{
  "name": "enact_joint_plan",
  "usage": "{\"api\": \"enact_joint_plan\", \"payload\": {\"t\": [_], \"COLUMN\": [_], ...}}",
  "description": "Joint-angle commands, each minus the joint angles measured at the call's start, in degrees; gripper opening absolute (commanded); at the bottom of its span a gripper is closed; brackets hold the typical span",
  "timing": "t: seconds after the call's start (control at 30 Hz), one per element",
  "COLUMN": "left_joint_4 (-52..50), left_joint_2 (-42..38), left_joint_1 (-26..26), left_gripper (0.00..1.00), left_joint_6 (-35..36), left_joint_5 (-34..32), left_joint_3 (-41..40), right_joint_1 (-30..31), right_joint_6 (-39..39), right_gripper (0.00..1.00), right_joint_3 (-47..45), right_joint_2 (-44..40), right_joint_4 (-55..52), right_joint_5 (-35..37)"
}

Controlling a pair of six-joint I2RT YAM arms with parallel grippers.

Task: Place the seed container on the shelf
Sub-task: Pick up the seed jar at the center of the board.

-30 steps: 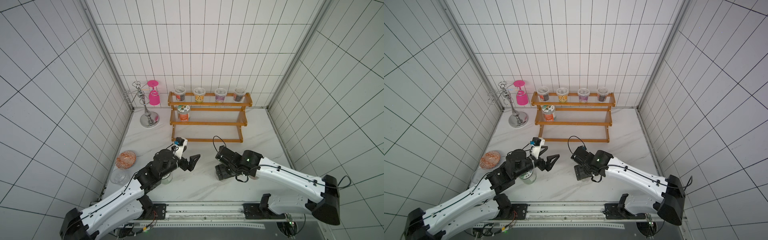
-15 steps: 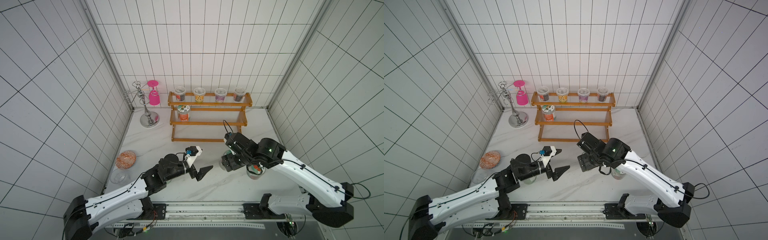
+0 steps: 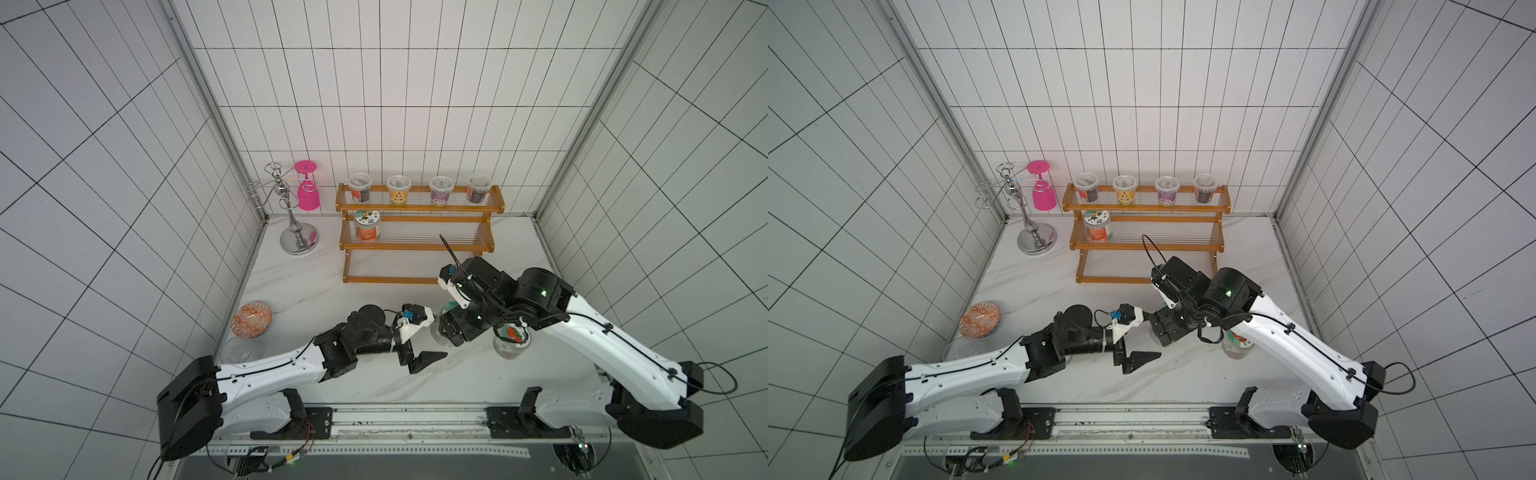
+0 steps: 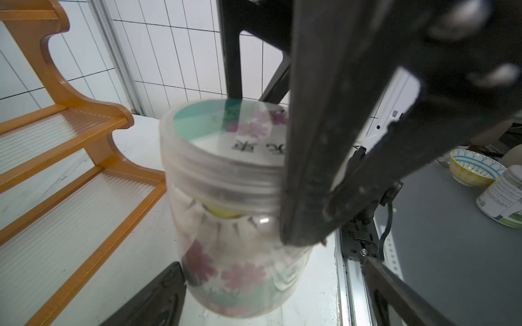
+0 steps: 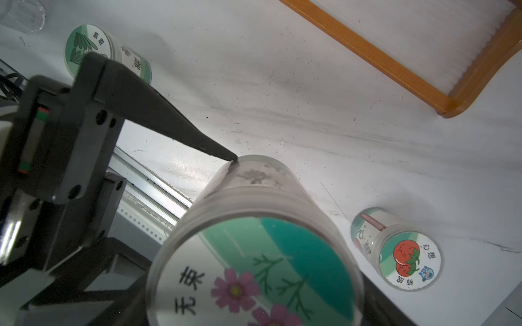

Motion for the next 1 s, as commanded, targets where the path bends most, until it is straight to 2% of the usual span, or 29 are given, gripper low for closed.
{"api": "enact_joint_plan", "payload": {"t": [0.0,0.33,0.47,0.63,0.73,0.87,0.97], "left_joint_4": [5.7,9.0,10.1,10.9,11.9,15.0,16.7], "left_joint_2": [2.0,6.4,7.2,8.1,8.2,8.1,8.4], "left_joint_1": [-0.5,-1.2,-1.3,-1.3,-1.3,-1.3,-1.3], "left_gripper": [0.99,0.98,0.92,0.77,0.68,0.68,0.67], "left_joint_6": [-0.3,-2.3,-3.3,-3.4,-3.5,-3.9,-4.3], "left_joint_5": [4.0,4.9,5.1,5.3,5.2,4.1,0.3], "left_joint_3": [2.2,3.6,3.8,4.2,3.9,2.8,1.8], "right_joint_1": [-0.2,-0.2,-0.2,-0.2,-0.2,-0.2,-0.3], "right_joint_6": [-1.8,-2.6,-2.8,-3.0,-3.2,-3.0,-2.4], "right_gripper": [0.66,0.68,0.68,0.69,0.79,0.94,0.99], "right_joint_3": [2.2,1.8,1.1,0.9,0.9,1.0,1.9], "right_joint_2": [0.0,-0.3,-0.7,-0.9,-1.1,-1.9,-2.9], "right_joint_4": [0.4,0.8,1.4,2.1,2.2,2.3,2.3], "right_joint_5": [-2.5,-4.7,-5.2,-5.8,-5.5,-3.2,0.9]}}
